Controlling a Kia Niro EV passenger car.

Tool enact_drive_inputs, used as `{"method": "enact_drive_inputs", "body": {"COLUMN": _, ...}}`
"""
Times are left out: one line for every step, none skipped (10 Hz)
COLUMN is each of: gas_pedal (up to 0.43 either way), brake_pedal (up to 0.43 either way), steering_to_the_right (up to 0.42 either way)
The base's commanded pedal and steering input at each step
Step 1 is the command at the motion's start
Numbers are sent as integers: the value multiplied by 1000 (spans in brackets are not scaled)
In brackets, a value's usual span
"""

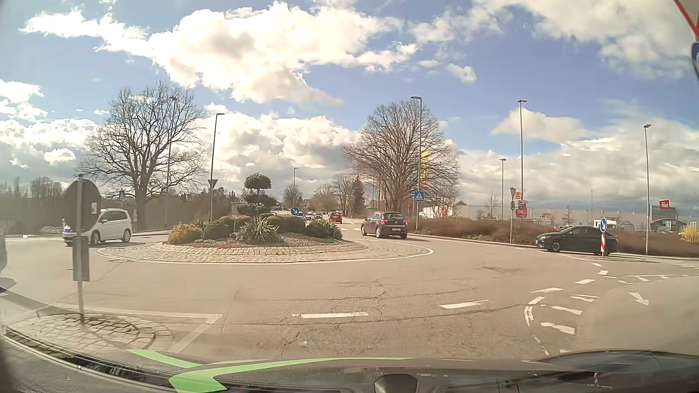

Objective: Follow the waypoints while adhering to traffic rules and regulations

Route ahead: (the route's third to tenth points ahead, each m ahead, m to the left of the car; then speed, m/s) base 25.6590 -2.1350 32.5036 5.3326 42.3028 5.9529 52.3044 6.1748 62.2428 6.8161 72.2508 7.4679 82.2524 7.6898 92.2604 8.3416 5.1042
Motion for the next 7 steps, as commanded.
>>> {"method": "enact_drive_inputs", "body": {"gas_pedal": 0, "brake_pedal": 268, "steering_to_the_right": 25}}
{"method": "enact_drive_inputs", "body": {"gas_pedal": 0, "brake_pedal": 287, "steering_to_the_right": 43}}
{"method": "enact_drive_inputs", "body": {"gas_pedal": 0, "brake_pedal": 287, "steering_to_the_right": 53}}
{"method": "enact_drive_inputs", "body": {"gas_pedal": 0, "brake_pedal": 189, "steering_to_the_right": 69}}
{"method": "enact_drive_inputs", "body": {"gas_pedal": 0, "brake_pedal": 0, "steering_to_the_right": 88}}
{"method": "enact_drive_inputs", "body": {"gas_pedal": 0, "brake_pedal": 0, "steering_to_the_right": 108}}
{"method": "enact_drive_inputs", "body": {"gas_pedal": 0, "brake_pedal": 0, "steering_to_the_right": 139}}
